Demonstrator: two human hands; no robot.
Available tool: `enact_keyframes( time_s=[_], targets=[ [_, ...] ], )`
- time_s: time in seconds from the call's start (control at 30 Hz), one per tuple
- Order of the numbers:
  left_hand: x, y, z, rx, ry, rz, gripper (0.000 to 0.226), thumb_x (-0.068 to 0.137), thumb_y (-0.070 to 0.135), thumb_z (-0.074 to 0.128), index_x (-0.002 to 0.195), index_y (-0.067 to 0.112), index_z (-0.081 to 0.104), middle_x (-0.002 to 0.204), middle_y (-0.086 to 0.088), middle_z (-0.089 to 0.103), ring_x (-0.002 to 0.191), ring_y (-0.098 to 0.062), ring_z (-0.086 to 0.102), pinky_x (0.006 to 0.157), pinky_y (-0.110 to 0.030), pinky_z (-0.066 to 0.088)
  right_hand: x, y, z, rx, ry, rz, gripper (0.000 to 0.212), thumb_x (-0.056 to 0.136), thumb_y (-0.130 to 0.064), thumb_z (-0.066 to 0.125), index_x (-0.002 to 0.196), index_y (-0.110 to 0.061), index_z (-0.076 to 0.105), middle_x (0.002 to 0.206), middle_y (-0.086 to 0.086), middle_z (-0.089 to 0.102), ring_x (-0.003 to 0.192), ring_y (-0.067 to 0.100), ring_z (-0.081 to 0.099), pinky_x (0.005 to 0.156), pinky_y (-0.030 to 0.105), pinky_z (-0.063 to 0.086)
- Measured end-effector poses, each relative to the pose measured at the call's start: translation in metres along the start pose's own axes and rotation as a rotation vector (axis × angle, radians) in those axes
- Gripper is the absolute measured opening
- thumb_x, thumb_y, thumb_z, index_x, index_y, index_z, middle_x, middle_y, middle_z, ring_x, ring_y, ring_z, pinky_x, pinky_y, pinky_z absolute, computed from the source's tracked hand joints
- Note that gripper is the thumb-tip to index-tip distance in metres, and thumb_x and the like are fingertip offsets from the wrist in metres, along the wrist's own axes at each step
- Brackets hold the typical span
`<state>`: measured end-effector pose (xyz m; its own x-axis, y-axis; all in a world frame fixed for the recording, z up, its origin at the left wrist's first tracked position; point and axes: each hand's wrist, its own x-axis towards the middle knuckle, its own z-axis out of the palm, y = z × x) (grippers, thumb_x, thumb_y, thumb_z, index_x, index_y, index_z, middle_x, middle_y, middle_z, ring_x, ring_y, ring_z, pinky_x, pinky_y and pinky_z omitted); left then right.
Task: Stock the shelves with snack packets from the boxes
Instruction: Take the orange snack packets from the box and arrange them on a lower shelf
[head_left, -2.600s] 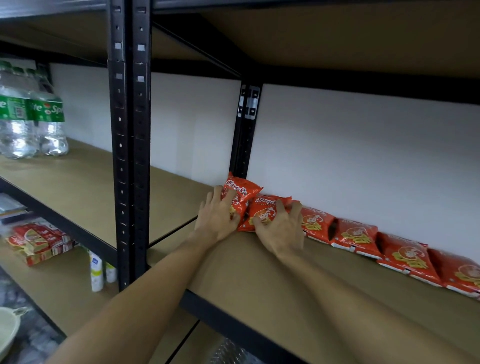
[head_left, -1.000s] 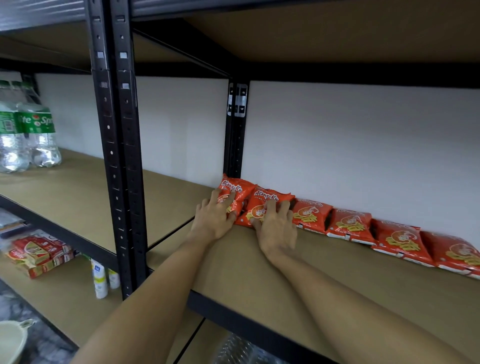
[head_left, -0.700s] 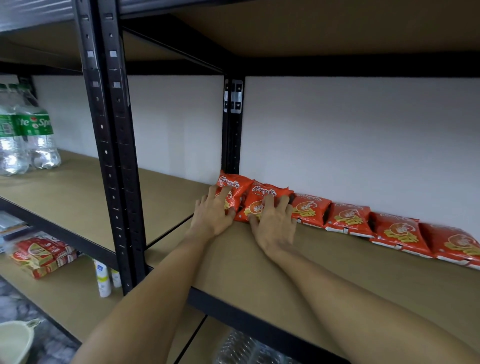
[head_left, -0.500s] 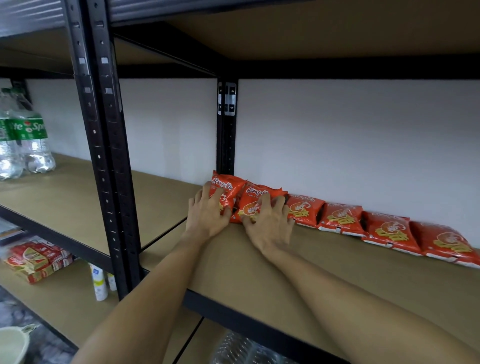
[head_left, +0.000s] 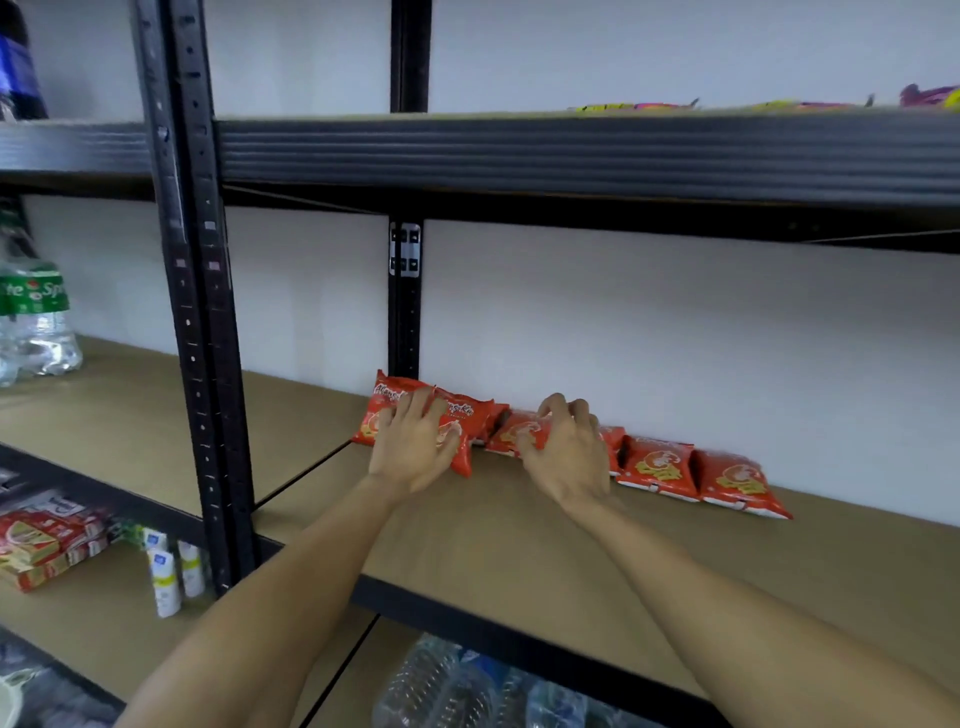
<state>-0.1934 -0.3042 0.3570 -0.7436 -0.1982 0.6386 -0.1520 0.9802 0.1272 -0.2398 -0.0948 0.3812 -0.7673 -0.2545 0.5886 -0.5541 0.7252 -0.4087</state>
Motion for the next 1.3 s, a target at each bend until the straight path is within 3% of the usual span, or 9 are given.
enact_keyframes(
  time_s=[0.13,0.37,0.57,0.67,0.77,0.93,1.1,1.3],
  targets=[
    [-0.005,0.063,-0.027,-0.047,-0.023,0.082,0.041,0.096,0.048,0.045,0.119,0.018,0.062,0.138,-0.007,0.051,0.128,-0.026,0.044,0.102,-0.044,0.033,-0.017,0.016,-0.050,0.011,0.044,0.053,0.034,0.089,-0.039,0.061,0.117,-0.021,0.052,0.116,0.007,0.052,0.109,0.028,0.052,0.083,0.040,0.049],
    [-0.029,0.184,-0.071,-0.200,-0.105,0.218,0.034,0.098,0.046,0.042,0.093,0.020,0.063,0.104,-0.001,0.063,0.105,-0.022,0.057,0.091,-0.038,0.038,-0.066,0.061,-0.134,0.050,0.055,0.116,0.028,0.092,-0.034,0.058,0.115,-0.020,0.054,0.112,0.007,0.058,0.106,0.029,0.055,0.083,0.040,0.049],
    [-0.081,0.290,-0.093,-0.316,-0.287,0.359,0.038,0.104,0.037,0.037,0.095,0.016,0.067,0.098,-0.012,0.071,0.100,-0.031,0.065,0.081,-0.035,0.044,-0.143,0.128,-0.210,0.021,0.023,0.221,0.013,0.092,-0.039,0.053,0.098,-0.028,0.058,0.091,-0.001,0.071,0.092,0.028,0.067,0.078,0.038,0.055],
    [-0.104,0.337,-0.092,-0.371,-0.360,0.419,0.036,0.103,0.038,0.038,0.085,0.019,0.062,0.092,-0.013,0.069,0.093,-0.034,0.065,0.075,-0.035,0.045,-0.181,0.160,-0.242,0.006,0.010,0.278,0.008,0.093,-0.036,0.055,0.092,-0.028,0.058,0.082,-0.007,0.067,0.087,0.024,0.066,0.075,0.032,0.051],
    [-0.127,0.384,-0.091,-0.427,-0.433,0.461,0.037,0.102,0.042,0.039,0.079,0.021,0.059,0.089,-0.014,0.070,0.089,-0.035,0.066,0.073,-0.036,0.048,-0.219,0.191,-0.266,0.008,-0.018,0.317,0.007,0.092,-0.038,0.053,0.090,-0.031,0.054,0.080,-0.009,0.066,0.089,0.025,0.064,0.080,0.037,0.053],
    [-0.173,0.460,-0.079,-0.522,-0.481,0.539,0.038,0.103,0.037,0.042,0.083,0.016,0.068,0.085,-0.012,0.071,0.082,-0.031,0.064,0.063,-0.031,0.036,-0.285,0.227,-0.304,-0.004,0.052,0.385,0.027,0.098,-0.043,0.050,0.082,-0.023,0.054,0.067,-0.008,0.058,0.077,0.021,0.059,0.069,0.036,0.047],
    [-0.231,0.520,-0.048,-0.605,-0.638,0.580,0.044,0.106,0.034,0.035,0.073,0.014,0.054,0.078,-0.016,0.066,0.077,-0.035,0.061,0.068,-0.043,0.048,-0.366,0.276,-0.327,-0.006,0.146,0.509,0.014,0.094,-0.031,0.057,0.083,-0.023,0.061,0.063,-0.007,0.061,0.064,0.013,0.060,0.063,0.032,0.046],
    [-0.306,0.574,-0.009,-0.674,-0.806,0.638,0.044,0.104,0.036,0.039,0.068,0.014,0.051,0.060,-0.003,0.054,0.071,-0.032,0.061,0.066,-0.043,0.049,-0.469,0.329,-0.338,-0.004,0.189,0.747,0.018,0.093,-0.027,0.062,0.076,-0.024,0.059,0.057,-0.008,0.055,0.059,0.010,0.051,0.060,0.029,0.035]
  ],
)
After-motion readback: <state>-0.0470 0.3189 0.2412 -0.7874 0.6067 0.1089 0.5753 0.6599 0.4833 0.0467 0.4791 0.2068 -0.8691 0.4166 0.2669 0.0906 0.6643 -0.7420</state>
